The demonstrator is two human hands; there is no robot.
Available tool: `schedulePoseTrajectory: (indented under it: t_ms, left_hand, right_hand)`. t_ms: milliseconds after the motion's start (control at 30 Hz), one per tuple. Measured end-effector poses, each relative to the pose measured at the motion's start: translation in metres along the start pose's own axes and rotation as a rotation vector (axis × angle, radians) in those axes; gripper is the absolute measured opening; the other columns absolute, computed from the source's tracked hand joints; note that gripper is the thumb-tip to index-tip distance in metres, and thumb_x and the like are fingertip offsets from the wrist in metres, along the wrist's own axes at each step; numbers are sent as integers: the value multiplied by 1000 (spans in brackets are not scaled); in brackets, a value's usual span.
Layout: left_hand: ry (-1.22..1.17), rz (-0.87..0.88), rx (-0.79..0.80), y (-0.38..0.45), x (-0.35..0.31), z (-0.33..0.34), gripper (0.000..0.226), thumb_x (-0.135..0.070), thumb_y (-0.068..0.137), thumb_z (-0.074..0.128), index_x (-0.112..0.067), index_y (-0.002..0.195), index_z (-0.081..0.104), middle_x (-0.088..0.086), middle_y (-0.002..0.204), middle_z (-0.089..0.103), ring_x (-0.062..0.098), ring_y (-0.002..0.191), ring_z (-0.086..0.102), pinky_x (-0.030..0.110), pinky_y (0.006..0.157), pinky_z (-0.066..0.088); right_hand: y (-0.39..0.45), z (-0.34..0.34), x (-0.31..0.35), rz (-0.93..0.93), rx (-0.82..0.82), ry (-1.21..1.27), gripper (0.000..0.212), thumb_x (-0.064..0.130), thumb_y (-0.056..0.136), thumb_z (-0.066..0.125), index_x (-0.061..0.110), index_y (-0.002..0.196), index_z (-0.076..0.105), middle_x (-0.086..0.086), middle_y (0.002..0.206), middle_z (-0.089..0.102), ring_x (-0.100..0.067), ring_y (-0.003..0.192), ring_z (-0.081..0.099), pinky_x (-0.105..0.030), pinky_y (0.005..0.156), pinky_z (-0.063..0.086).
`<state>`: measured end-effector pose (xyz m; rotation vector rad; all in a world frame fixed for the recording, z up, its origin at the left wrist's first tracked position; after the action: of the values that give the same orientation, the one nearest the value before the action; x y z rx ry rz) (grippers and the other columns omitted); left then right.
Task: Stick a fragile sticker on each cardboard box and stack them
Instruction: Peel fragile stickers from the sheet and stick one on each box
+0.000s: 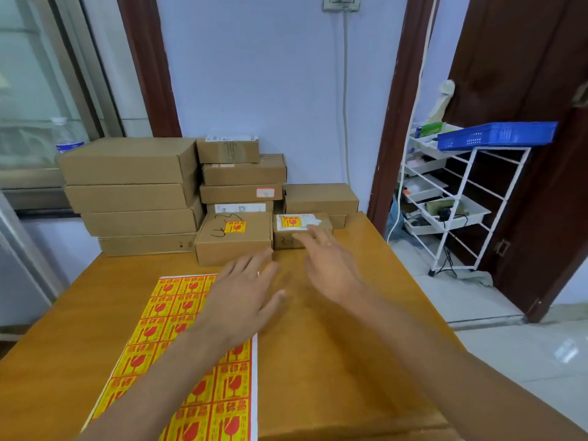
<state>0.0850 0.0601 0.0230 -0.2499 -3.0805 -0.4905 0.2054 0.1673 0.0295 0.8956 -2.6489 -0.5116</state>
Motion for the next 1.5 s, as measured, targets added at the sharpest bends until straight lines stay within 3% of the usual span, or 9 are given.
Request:
schedulePoseTrajectory:
  t_ms: [200, 333, 500, 633, 833, 1033, 1200, 1367, 1500]
  left_hand:
    - [19, 47, -17, 63, 7, 45, 54, -58, 102, 27, -34, 148, 41, -4, 168, 19, 21, 154, 20, 48, 126, 16]
    - [34, 43, -60, 70, 17, 60, 56, -60, 103, 29, -39, 154, 29, -7, 171, 4, 18, 157, 2, 50, 127, 7]
    - [14, 26, -82, 74, 23, 62, 57, -60, 100, 36, -39, 153, 31, -5, 170, 11, 19, 157, 7, 50, 127, 5]
    - [7, 27, -77, 74, 23, 64, 59, -60, 100, 38, -39, 154, 29, -5, 170, 11, 18, 157, 6, 50, 127, 3]
    - [-52, 7, -97, 73, 23, 55, 55, -58, 101, 34, -36, 152, 34, -9, 167, 22, 11, 155, 11, 49, 127, 5]
    - [-90, -5, -102, 72, 23, 53, 54, -55, 100, 41, -35, 150, 38, -8, 164, 28, 10, 154, 15, 48, 127, 7]
    - [-68, 7, -119, 74, 22, 54, 56, -56, 100, 38, -33, 150, 38, -7, 164, 28, 12, 154, 18, 49, 127, 11]
    - [-83, 17, -145, 72, 23, 54, 55, -55, 100, 39, -32, 150, 38, -6, 164, 29, 13, 154, 18, 49, 127, 10]
    - [-118, 29, -168, 73, 23, 52, 53, -53, 100, 42, -32, 149, 39, -7, 163, 29, 12, 153, 19, 46, 127, 9]
  right_hand:
    - [99, -5, -81, 168, -43, -98, 53, 35, 104, 53, 18, 153, 43, -17, 163, 32, -35, 147, 34, -46, 110, 41]
    - [150, 15, -110, 153, 82, -103, 66, 49, 100, 58, 34, 160, 33, -14, 168, 25, -33, 155, 22, -48, 122, 26]
    - [175, 38, -135, 121, 217, -128, 69, 69, 97, 49, 36, 157, 41, -9, 160, 41, -36, 144, 39, -50, 115, 34]
    - [175, 30, -126, 1, 124, -108, 55, 62, 106, 31, 38, 153, 45, -1, 149, 56, -29, 131, 54, -51, 103, 48]
    - [179, -10, -105, -59, 22, -244, 32, 35, 109, 39, 32, 131, 63, -1, 115, 69, -28, 109, 62, -39, 78, 45]
    - [149, 13, -117, -93, 222, -230, 53, 17, 98, 51, 28, 148, 39, -3, 136, 63, -30, 106, 65, -47, 87, 56]
    - [140, 17, -151, -37, 242, -377, 101, 25, 84, 82, 26, 163, 18, -10, 170, 21, -33, 154, 28, -47, 120, 36]
    - [132, 15, -163, -66, 132, -527, 71, 27, 93, 70, 30, 153, 31, -2, 145, 55, -29, 109, 65, -38, 71, 53]
    - [121, -6, -162, -124, 80, -620, 61, 27, 95, 61, 25, 150, 35, -2, 141, 60, -26, 104, 66, -33, 60, 48]
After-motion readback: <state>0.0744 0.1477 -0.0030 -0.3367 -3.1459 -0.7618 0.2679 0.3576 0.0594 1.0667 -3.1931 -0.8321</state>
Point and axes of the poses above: each hand's wrist, its own y-axis towards the middle knuckle, its own z-axis out of the palm, x = y × z, the point moved 9 cm from there along y, towards the middle knuckle
